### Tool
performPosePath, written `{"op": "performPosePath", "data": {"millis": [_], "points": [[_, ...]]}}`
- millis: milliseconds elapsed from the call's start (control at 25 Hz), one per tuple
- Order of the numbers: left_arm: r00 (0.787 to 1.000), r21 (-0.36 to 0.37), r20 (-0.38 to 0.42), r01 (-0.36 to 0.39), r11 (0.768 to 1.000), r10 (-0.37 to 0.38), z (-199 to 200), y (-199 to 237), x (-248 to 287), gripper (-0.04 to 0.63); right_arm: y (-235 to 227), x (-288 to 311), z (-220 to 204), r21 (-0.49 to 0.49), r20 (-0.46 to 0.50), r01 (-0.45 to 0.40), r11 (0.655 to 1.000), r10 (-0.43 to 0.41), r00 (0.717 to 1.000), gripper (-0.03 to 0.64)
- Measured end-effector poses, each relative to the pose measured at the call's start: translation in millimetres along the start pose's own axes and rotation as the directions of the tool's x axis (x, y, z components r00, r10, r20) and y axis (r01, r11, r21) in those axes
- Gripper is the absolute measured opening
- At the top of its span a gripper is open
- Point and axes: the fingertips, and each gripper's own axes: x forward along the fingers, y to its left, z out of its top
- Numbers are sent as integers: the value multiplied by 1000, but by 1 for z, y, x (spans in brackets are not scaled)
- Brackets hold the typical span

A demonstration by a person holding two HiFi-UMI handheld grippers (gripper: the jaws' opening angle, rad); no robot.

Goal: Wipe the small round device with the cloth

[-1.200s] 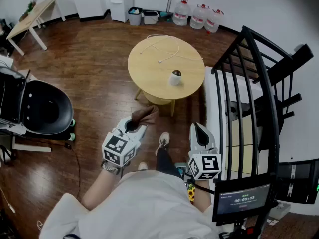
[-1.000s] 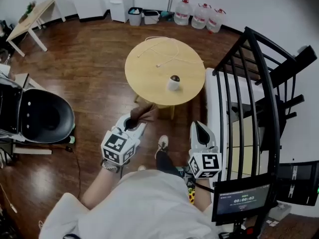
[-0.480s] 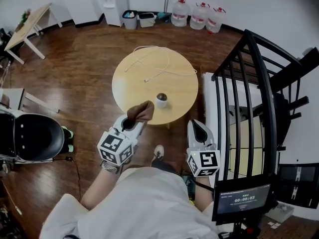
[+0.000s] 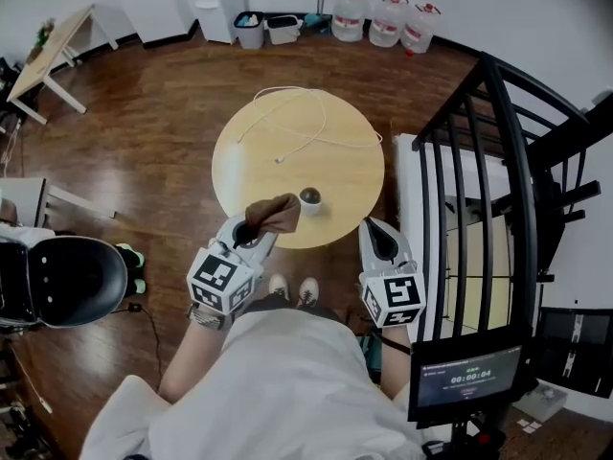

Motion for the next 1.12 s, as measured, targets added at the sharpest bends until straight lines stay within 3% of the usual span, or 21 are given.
{"op": "performPosePath", "data": {"millis": [160,360,560,760,880,920,960,1040,1120], "points": [[999,-8,-33,26,1000,-27,2,15,8,74,-1,17,1,5,-24,15,1000,-15,1000,2],[996,-108,-75,34,994,-43,-9,33,20,75,6,41,-14,3,-86,-3,1000,4,996,2],[995,-264,-87,30,964,-55,-20,57,32,75,8,61,-28,-3,-145,9,1000,-9,989,2],[973,-326,-179,79,942,-144,-47,64,52,77,14,74,-49,-55,-248,-40,998,26,968,3],[956,-427,-188,127,895,-225,-61,66,66,77,23,85,-66,-113,-323,-117,987,75,944,5],[946,-473,-187,148,868,-263,-66,64,70,77,27,89,-74,-116,-352,-151,982,102,930,67],[932,-515,-188,173,839,-308,-71,61,75,77,31,94,-81,-115,-378,-185,976,129,917,127],[895,-569,-210,216,794,-394,-82,53,88,77,34,108,-91,-123,-416,-239,963,168,894,171],[856,-590,-256,229,774,-448,-94,46,102,77,37,122,-103,-120,-457,-298,947,214,863,194]]}}
